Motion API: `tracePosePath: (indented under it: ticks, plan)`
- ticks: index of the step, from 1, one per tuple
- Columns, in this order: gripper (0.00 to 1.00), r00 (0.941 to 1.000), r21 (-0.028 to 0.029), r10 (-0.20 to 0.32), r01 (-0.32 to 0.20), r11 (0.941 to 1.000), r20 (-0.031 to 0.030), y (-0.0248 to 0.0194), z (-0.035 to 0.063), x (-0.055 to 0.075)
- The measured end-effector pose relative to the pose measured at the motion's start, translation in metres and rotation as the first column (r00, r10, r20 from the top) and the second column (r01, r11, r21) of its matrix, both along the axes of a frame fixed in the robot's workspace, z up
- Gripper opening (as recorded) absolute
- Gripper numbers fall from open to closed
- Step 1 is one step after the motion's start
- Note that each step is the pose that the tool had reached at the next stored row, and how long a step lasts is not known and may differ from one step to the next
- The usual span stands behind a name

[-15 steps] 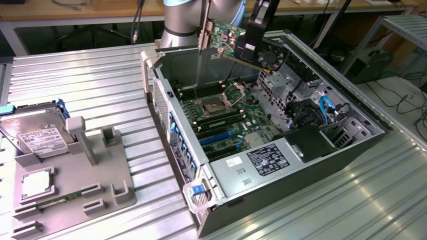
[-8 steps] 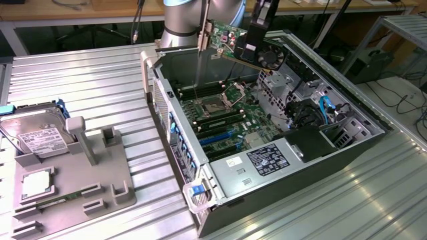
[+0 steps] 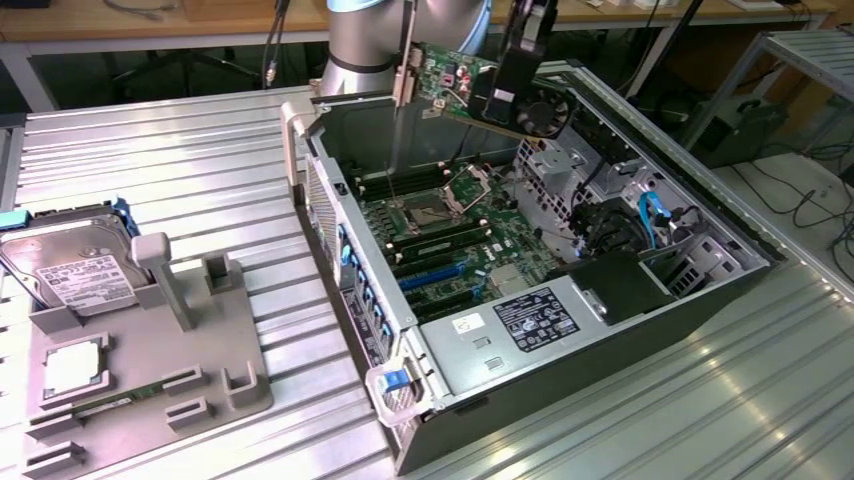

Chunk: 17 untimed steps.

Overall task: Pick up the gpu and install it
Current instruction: 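Insert the gpu into the slot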

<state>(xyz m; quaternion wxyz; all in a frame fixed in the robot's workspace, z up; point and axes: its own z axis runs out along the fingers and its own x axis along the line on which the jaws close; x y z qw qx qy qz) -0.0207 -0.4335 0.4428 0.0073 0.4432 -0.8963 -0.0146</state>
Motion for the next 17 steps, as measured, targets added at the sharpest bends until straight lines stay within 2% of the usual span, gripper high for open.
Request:
tracePosePath:
  ticks: [9, 17]
  plan:
    - [0.28, 0.9953, 0.0000, 0.097, -0.097, 0.9953, 0.0000, 0.0000, 0.0000, 0.0000]
    - [0.28, 0.9870, 0.0000, 0.160, -0.160, 0.9870, 0.0000, 0.0000, 0.0000, 0.0000]
